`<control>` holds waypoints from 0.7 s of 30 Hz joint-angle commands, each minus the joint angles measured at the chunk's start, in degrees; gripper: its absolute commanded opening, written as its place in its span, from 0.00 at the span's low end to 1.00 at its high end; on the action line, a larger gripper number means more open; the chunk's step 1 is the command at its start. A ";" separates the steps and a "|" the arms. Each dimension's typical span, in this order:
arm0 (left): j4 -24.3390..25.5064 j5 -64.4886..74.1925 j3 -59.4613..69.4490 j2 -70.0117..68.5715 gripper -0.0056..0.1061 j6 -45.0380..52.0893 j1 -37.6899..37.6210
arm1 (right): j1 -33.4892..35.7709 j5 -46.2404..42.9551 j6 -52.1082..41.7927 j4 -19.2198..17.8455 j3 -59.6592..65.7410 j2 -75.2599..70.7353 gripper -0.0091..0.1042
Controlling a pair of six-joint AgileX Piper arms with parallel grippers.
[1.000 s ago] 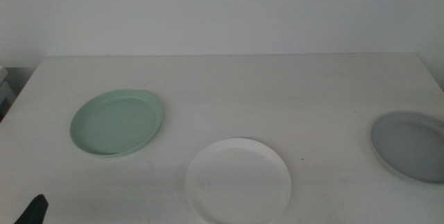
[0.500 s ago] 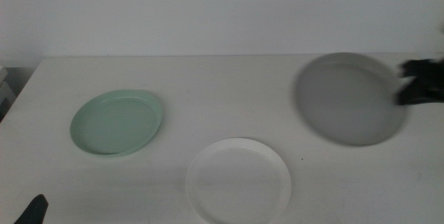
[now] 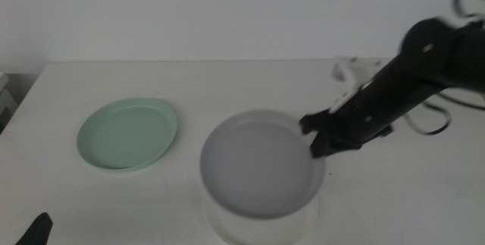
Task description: Stack the three bowls on top of each other.
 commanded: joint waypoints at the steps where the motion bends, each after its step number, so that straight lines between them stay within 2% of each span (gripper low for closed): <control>1: -0.41 -4.65 -0.26 -0.73 0.99 -0.51 0.02 | 1.45 -2.84 0.28 0.50 -1.65 -0.34 0.07; 5: -0.41 -4.65 -0.26 -0.73 0.99 -0.51 0.02 | 2.03 -3.18 0.11 0.44 -1.65 3.20 0.07; 13: -0.41 -4.65 -0.26 -0.73 0.99 -0.51 0.02 | 2.03 -3.24 -0.01 -2.01 -1.65 6.69 0.09; 16: -0.41 -4.65 -0.26 -0.73 0.99 -0.51 0.02 | 2.03 -3.32 0.11 -2.04 -1.65 6.69 0.17; 21: -0.41 -4.65 -0.26 -0.73 0.99 -0.51 0.02 | 2.03 -2.66 0.11 0.06 -1.65 4.75 0.41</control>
